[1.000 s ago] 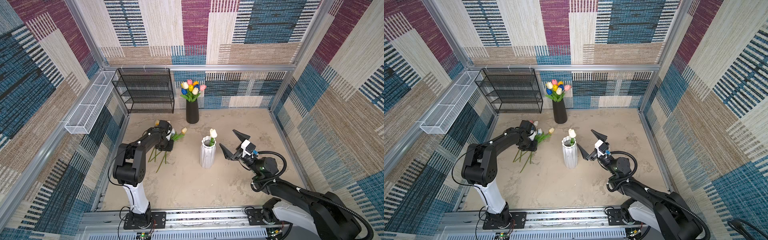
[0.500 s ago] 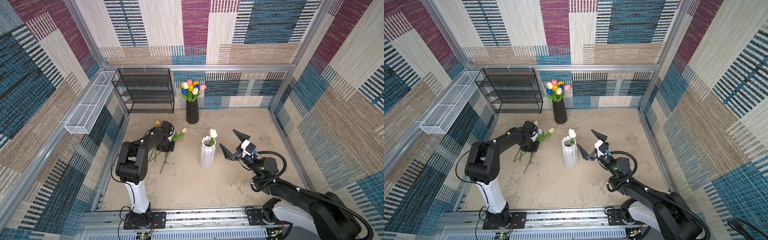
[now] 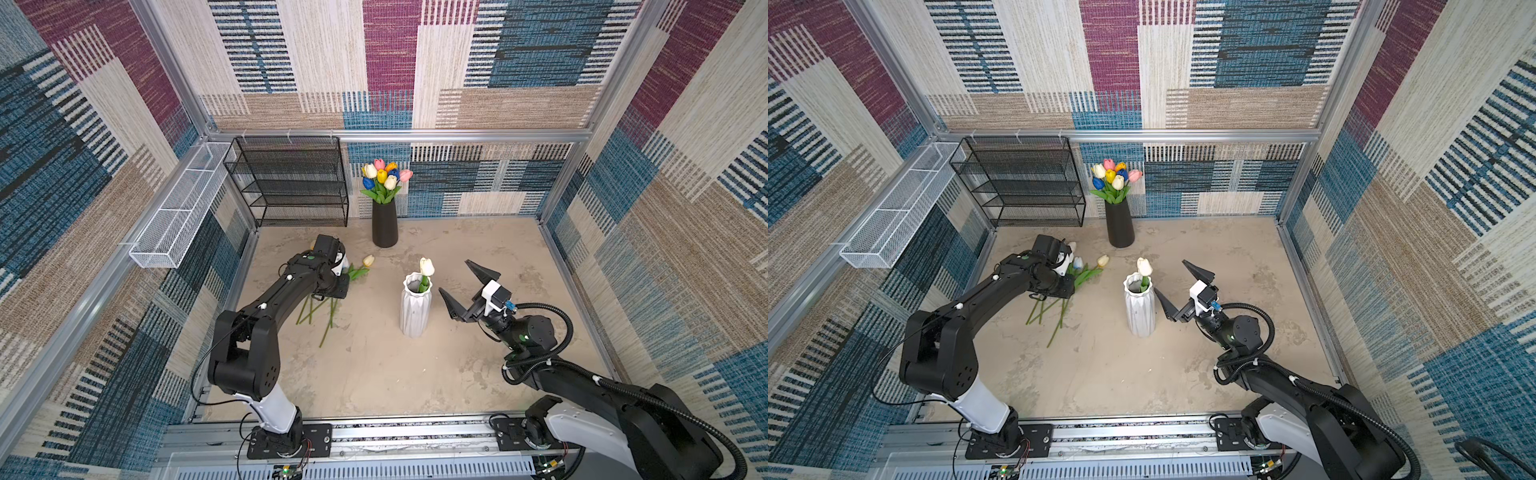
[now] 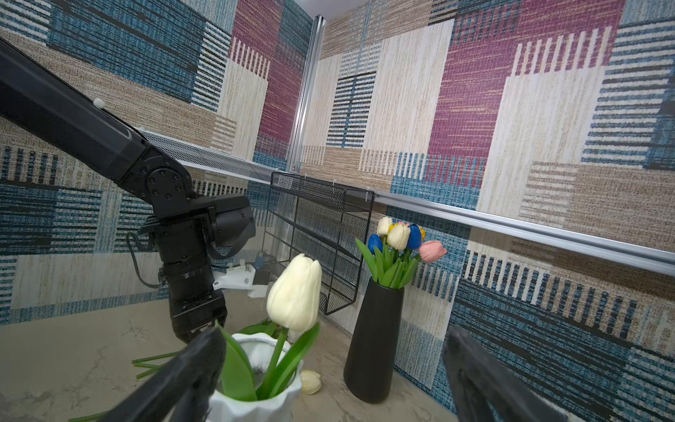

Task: Arrange the flowers into the vase
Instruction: 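Lower the left gripper and close it on a white tulip stem, then lift the white tulip with the left gripper and carry it over the white vase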

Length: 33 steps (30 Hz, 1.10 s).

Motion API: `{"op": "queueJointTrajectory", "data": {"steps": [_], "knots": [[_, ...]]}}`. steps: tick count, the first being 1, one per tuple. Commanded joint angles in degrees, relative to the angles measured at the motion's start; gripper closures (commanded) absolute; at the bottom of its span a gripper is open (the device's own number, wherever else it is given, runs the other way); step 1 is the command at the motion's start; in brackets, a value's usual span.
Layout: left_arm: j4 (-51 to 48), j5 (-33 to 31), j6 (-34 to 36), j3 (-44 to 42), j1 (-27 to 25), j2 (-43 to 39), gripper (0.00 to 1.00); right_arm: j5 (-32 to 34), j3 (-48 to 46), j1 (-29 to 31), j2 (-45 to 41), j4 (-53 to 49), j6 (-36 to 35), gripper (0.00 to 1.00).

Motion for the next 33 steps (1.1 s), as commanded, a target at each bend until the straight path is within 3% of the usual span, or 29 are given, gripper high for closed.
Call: {"op": "queueJointTrajectory", "data": {"steps": [1,8,10,13,20,27,33], "knots": [[-4.33,-1.18,0.48,1.00,-0.21,4.01,0.56,0.64,-0.32,0.11,-0.07,1.65,0.89,0.04],[-4.16,-5.73,0.30,2.54,-0.57,10.25,0.55,0.69,-0.40,0.12,-0.43,1.54,0.73,0.04],[-3.93,-5.63,0.71,2.93,-0.57,11.60,0.63,0.78,-0.40,0.08,-0.43,1.48,0.55,0.03],[-3.96,-5.87,0.83,3.34,-0.57,13.60,0.85,0.87,-0.40,0.12,-0.26,1.52,0.58,0.03],[-3.91,-6.11,0.56,2.91,-0.66,12.60,1.00,1.14,-0.32,0.08,-0.13,1.48,0.44,0.03],[-0.09,2.15,0.66,0.23,-0.75,-2.10,1.00,1.66,-0.62,0.12,-0.52,1.63,0.49,0.03],[19.30,19.08,-0.27,-10.02,-0.83,-23.64,1.00,2.04,-1.10,0.10,-0.78,2.66,0.93,0.03]]}}
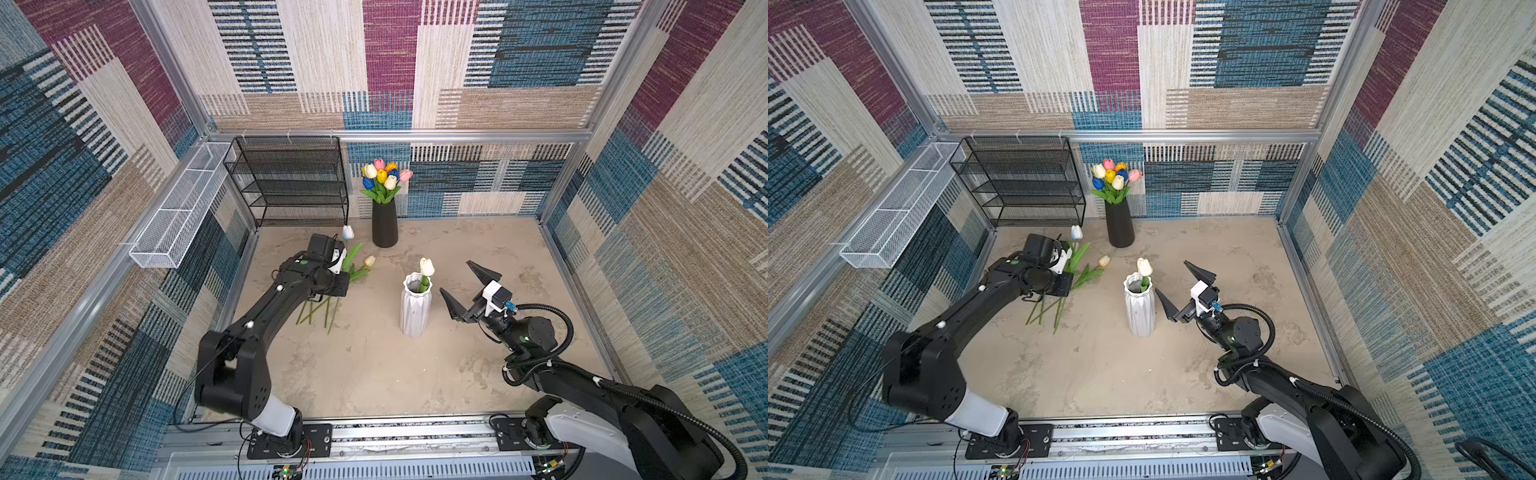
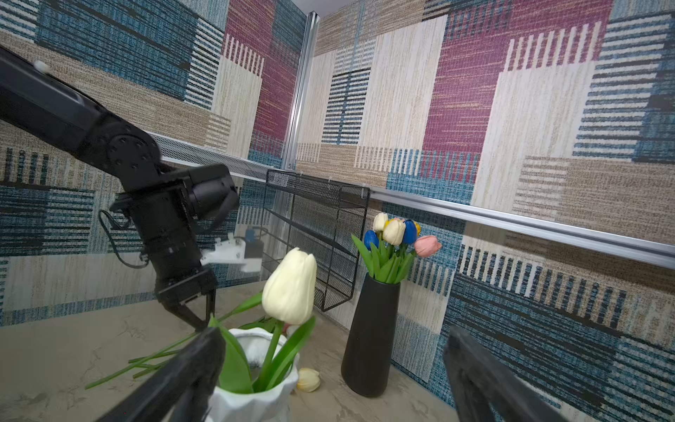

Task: Arrange the flowers into the vase
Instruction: 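Lift the white tulip with the left gripper and carry it over the white vase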

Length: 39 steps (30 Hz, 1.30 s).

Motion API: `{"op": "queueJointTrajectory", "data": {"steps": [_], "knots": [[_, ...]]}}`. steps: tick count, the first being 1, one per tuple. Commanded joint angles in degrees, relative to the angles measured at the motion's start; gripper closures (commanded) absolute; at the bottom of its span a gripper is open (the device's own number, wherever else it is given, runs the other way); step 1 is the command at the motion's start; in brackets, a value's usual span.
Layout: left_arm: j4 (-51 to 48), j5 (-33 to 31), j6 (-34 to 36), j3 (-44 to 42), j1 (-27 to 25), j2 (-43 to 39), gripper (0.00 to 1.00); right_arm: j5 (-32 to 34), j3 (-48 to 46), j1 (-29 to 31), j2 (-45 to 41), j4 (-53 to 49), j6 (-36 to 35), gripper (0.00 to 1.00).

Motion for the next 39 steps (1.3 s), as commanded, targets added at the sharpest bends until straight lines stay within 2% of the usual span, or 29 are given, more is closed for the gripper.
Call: {"op": "queueJointTrajectory", "data": {"steps": [1,4,7,12,20,30,39], "knots": [[19.09,14.89,-2.02,-7.00,-0.18,-9.91,1.00,0.75,-0.41,0.07,-0.35,2.76,0.82,0.03],[38.05,21.47,-6.39,-15.39,-0.97,-19.06,1.00,1.07,-0.36,0.12,-0.54,2.83,0.91,0.03],[53.17,25.86,-7.74,-20.41,-3.20,-23.90,1.00,1.06,-0.41,0.06,-0.58,3.18,1.15,0.03],[64.93,28.55,-6.75,-20.23,-8.89,-24.44,1.00,0.92,-0.13,0.08,-0.40,3.28,1.32,0.03],[71.92,28.61,-5.76,-15.04,-15.48,-15.56,1.00,0.71,-0.06,0.10,-0.82,3.01,1.29,0.03],[76.49,26.33,-4.30,-16.46,-16.78,-9.17,1.00,0.97,-0.50,0.04,-1.69,2.49,0.88,0.03],[68.65,26.49,1.05,-17.42,-18.53,-7.20,1.00,0.95,-0.58,0.10,-1.53,2.40,0.67,0.03]]}}
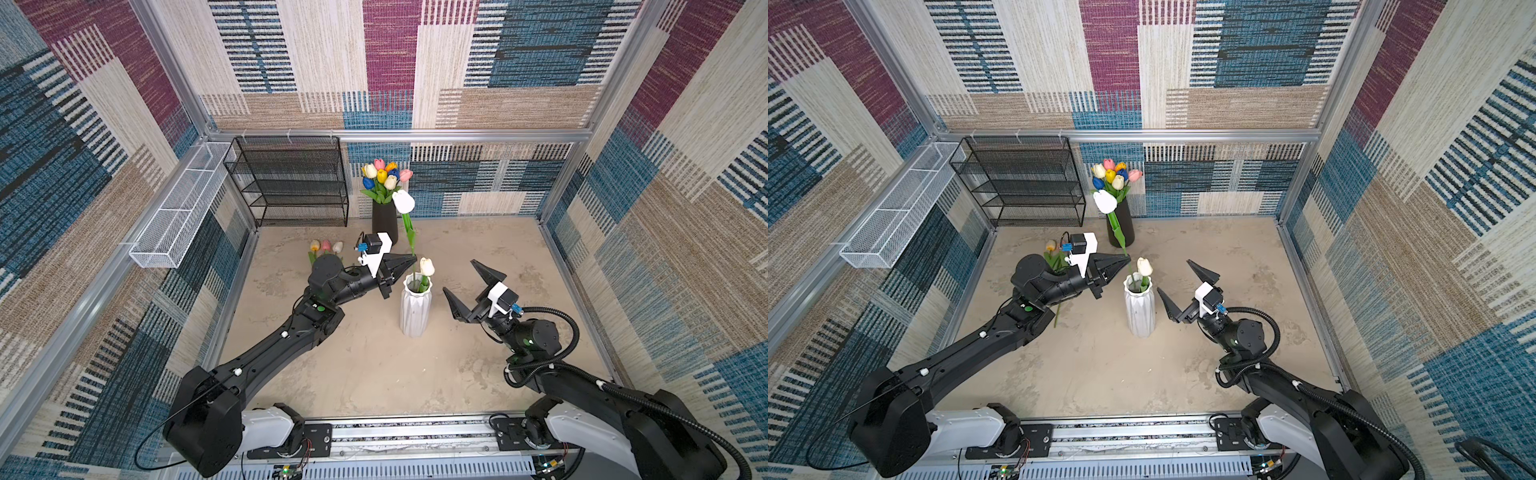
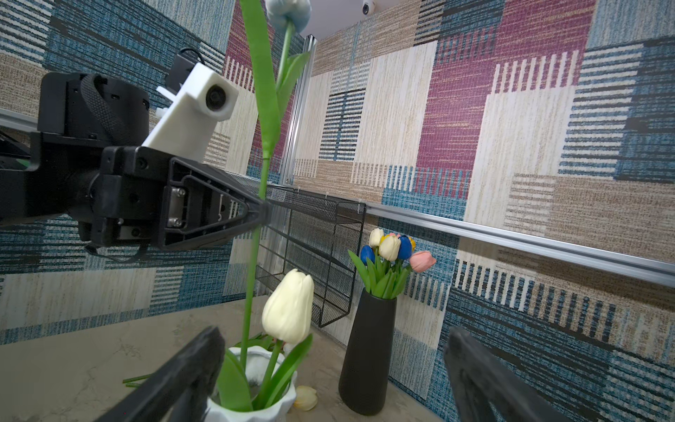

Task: Arrange the flowers into the vase
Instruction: 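Lower the white tulip into the white vase and open the left gripper, then move the left gripper back down to the loose tulips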

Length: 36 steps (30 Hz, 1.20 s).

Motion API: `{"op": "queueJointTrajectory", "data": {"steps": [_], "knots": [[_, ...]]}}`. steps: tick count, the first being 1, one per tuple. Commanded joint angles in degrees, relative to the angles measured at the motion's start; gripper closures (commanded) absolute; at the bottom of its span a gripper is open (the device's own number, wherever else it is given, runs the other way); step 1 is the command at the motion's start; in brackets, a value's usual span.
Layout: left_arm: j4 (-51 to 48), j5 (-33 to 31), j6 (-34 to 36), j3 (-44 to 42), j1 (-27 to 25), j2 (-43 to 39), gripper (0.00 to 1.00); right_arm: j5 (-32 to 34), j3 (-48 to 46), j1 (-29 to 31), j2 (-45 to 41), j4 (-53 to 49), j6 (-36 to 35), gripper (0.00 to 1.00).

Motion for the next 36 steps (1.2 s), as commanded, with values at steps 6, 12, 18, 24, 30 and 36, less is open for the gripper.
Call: {"op": "queueJointTrajectory", "data": {"steps": [6,12,18,24,30,36], "knots": [[-9.30,-1.18,6.45,-2.18,-0.80,0.77,0.95,0.78,-0.10,0.12,0.52,0.78,-0.06,0.03],[-14.65,-1.75,8.34,-2.67,-0.80,-0.39,0.53,0.75,-0.10,0.09,0.62,0.72,-0.25,0.03],[-25.56,-6.43,11.63,0.04,-0.80,-2.72,0.42,0.66,-0.01,0.06,1.00,0.76,-0.16,0.03],[-29.00,-13.14,12.76,-2.47,1.93,-7.51,0.30,0.66,-0.10,0.12,0.72,0.69,-0.15,0.03],[-35.65,-24.53,1.87,-1.31,14.83,-6.60,0.26,0.59,-0.10,0.12,0.44,0.68,0.02,0.03],[-63.18,-41.11,-1.62,13.40,22.78,10.90,0.60,0.59,-0.17,0.12,0.44,0.80,0.10,0.03]]}}
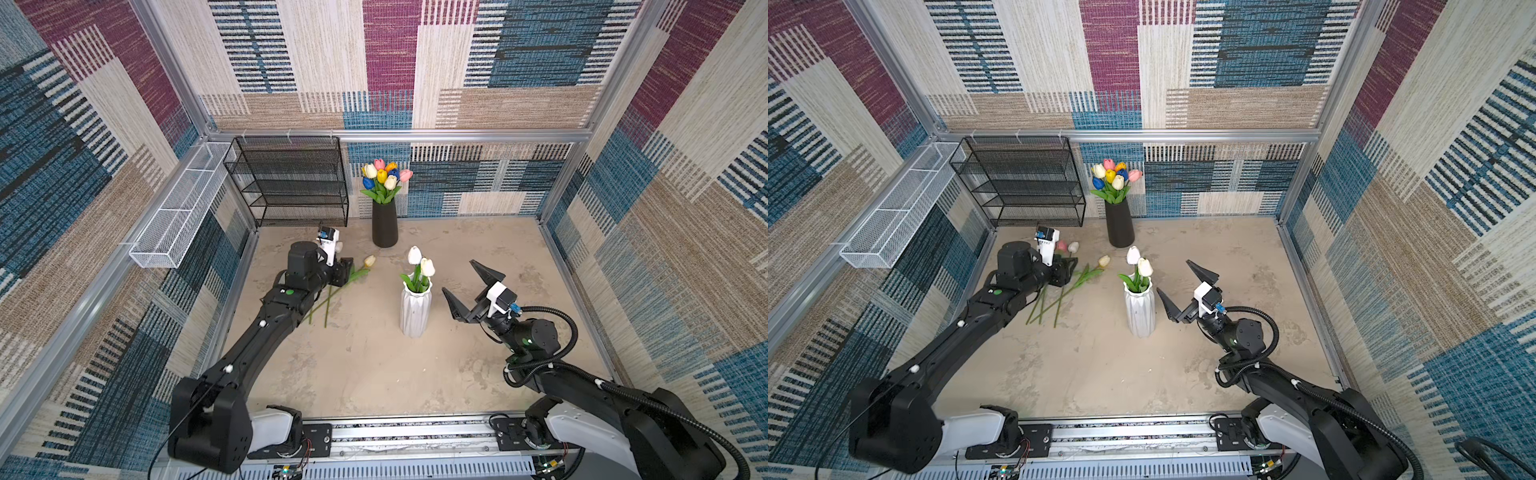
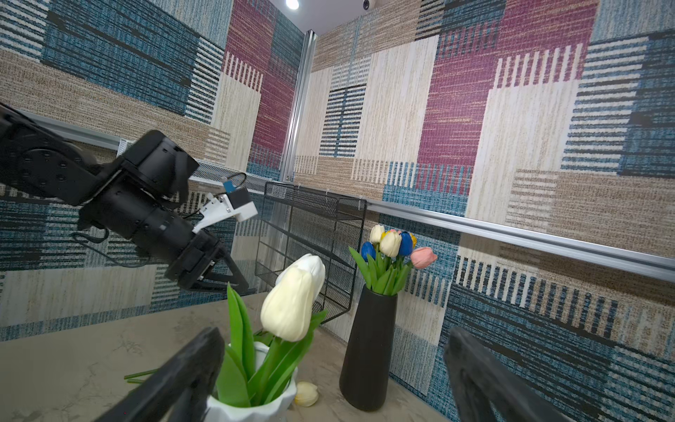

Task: Arrange the flowers into the vase
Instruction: 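Move the left gripper back down to the loose tulips, then close the left gripper on another white tulip stem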

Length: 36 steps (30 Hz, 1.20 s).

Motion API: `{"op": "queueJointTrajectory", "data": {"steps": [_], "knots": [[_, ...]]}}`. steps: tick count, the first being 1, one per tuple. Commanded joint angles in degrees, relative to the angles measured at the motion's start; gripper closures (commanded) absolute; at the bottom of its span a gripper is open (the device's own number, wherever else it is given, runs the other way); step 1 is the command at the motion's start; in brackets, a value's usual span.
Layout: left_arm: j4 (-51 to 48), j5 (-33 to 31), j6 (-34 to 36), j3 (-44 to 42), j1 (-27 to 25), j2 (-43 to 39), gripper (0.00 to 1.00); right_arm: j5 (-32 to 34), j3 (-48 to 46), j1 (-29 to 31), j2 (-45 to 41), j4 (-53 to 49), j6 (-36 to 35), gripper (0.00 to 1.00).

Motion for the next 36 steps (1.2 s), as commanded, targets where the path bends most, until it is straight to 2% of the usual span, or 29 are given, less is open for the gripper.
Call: {"op": "queueJointTrajectory", "data": {"steps": [1,5,13,24,29,32,36], "knots": [[-18.66,-10.14,-2.57,5.92,1.88,7.98,0.61,0.49,-0.08,0.12,-0.02,0.79,0.13,0.03],[-23.55,-9.04,-1.74,11.95,2.33,17.54,0.61,0.31,0.00,0.12,0.11,0.72,0.26,0.03],[-29.49,-9.90,-0.51,21.83,2.39,30.55,0.64,0.35,-0.08,0.11,-0.17,0.50,0.04,0.03],[-33.00,-9.54,0.14,28.62,2.32,39.53,0.65,0.57,0.01,0.06,0.00,0.63,-0.21,0.03],[-33.10,-9.78,-0.37,29.31,2.32,41.11,0.76,0.75,-0.16,0.07,-0.08,0.60,-0.45,0.03],[-33.10,-10.33,-0.56,29.13,2.32,40.89,0.89,0.95,-0.26,0.11,-0.35,0.65,-0.60,0.03],[-33.04,-9.94,-1.22,28.44,2.23,38.63,0.96,0.84,-0.25,0.12,-0.44,0.59,-0.55,0.03]]}}
